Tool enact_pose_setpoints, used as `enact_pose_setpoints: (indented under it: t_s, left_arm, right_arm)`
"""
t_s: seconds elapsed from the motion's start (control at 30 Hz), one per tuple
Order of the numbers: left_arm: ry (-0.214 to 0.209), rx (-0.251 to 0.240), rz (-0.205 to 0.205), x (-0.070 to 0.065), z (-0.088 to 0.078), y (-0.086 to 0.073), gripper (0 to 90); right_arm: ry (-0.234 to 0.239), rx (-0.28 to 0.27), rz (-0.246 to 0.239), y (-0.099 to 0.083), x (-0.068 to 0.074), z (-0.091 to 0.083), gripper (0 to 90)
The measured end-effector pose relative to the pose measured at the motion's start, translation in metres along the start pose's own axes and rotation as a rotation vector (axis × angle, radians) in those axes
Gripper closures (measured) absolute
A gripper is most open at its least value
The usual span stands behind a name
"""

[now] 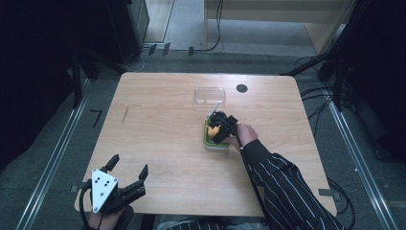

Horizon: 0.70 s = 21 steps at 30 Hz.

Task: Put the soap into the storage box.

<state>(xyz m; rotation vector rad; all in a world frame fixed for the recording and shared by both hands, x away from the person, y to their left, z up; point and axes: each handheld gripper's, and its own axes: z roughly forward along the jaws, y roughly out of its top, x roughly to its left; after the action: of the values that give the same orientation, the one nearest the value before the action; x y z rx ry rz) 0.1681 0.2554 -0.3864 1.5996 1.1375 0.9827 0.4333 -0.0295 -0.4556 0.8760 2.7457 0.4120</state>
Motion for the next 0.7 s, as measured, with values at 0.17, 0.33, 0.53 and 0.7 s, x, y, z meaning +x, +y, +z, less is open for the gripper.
enact_pose_setpoints:
  t_s: [0.17, 0.33, 0.53, 0.7]
  left_arm:
    - [-0.001, 0.0, -0.001, 0.0, 0.0, 0.0, 13.6]
    - [-0.002, 0.0, 0.0, 0.0, 0.0, 0.0, 13.7]
    - [-0.002, -0.001, -0.001, 0.0, 0.0, 0.0, 13.7]
    - [-0.003, -0.003, 0.0, -0.001, 0.001, 0.0, 13.7]
  right_arm:
    - [-0.013, -0.011, -0.003, 0.0, -0.001, -0.002, 34.1]
    - [-0.014, -0.022, -0.006, 0.0, -0.001, -0.006, 28.8]
    - [-0.011, -0.033, -0.012, 0.0, 0.001, -0.013, 18.3]
    - [-0.012, -0.031, -0.008, -0.001, 0.002, -0.021, 13.5]
